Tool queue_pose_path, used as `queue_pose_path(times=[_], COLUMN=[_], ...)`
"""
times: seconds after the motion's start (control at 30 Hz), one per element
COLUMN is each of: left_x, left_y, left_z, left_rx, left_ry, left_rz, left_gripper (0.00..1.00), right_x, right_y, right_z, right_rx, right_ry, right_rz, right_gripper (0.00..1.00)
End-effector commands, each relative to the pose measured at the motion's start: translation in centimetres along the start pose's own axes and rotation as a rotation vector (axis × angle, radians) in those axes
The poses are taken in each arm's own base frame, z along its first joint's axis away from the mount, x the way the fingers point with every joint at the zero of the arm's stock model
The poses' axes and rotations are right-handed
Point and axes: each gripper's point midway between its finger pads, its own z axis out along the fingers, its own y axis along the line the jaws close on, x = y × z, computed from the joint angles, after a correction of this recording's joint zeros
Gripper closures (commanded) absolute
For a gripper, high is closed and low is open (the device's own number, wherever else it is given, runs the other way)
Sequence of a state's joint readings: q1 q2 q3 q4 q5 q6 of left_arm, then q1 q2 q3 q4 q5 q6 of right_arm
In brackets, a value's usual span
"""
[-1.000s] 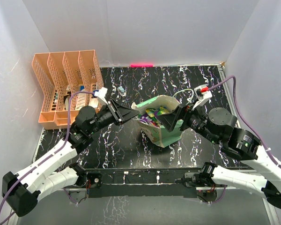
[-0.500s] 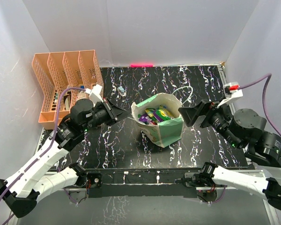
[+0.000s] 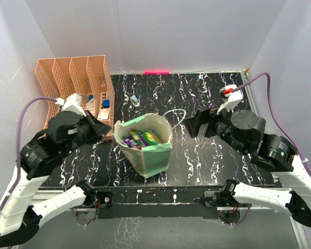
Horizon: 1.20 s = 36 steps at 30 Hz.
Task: Take the snacks out of the paper bag
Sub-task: Move the paper bag to the center of the board.
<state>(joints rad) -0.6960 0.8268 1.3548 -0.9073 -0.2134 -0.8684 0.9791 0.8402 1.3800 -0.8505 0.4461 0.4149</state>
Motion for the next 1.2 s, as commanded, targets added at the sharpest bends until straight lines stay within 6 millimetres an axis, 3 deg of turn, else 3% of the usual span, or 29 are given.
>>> queue_pose_path(times=[0.0,0.13,0.27,0.4,0.47,0.6,0.67,0.77,0.9,1.0,1.17], left_x=[-4.2,-5.8,-6.0,-5.8,-5.7,-5.8,-6.1,-6.8,-8.0,-9.0,-12.5], left_y=[1.6,1.2,1.2,1.5,1.5,1.7,1.8,2.1,2.3,2.5,2.7], left_z=[-4.2,-5.4,-5.1,-4.8,-4.7,-4.9,-5.1,-5.4,-5.3,-5.4,-7.3], left_rx=[-0.064,-0.050,-0.054,-0.064,-0.065,-0.065,-0.073,-0.104,-0.152,-0.188,-0.265], left_ry=[-0.171,-0.220,-0.228,-0.220,-0.219,-0.228,-0.245,-0.267,-0.301,-0.339,-0.465], left_rz=[0.100,0.176,0.222,0.237,0.235,0.227,0.224,0.235,0.266,0.288,0.363], left_gripper=[1.00,1.00,1.00,1.00,1.00,1.00,1.00,1.00,1.00,1.00,1.00], right_x=[-1.4,1.0,3.5,5.4,5.6,4.9,5.2,6.1,6.6,7.0,8.4], right_y=[2.6,4.2,5.9,5.1,5.2,7.8,8.1,7.6,8.3,9.7,14.0], right_z=[1.0,3.1,5.1,7.7,9.0,10.4,11.2,12.2,12.8,12.7,10.6], right_rx=[-0.103,-0.142,-0.185,-0.052,-0.019,-0.120,-0.122,-0.095,-0.158,-0.237,-0.501], right_ry=[-0.038,0.047,0.121,0.164,0.154,0.132,0.138,0.143,0.124,0.142,0.246], right_rz=[0.011,0.005,0.046,0.168,0.223,0.262,0.258,0.230,0.177,0.151,0.147], right_gripper=[0.02,0.02,0.02,0.02,0.02,0.06,0.09,0.21,0.55,0.91,0.93])
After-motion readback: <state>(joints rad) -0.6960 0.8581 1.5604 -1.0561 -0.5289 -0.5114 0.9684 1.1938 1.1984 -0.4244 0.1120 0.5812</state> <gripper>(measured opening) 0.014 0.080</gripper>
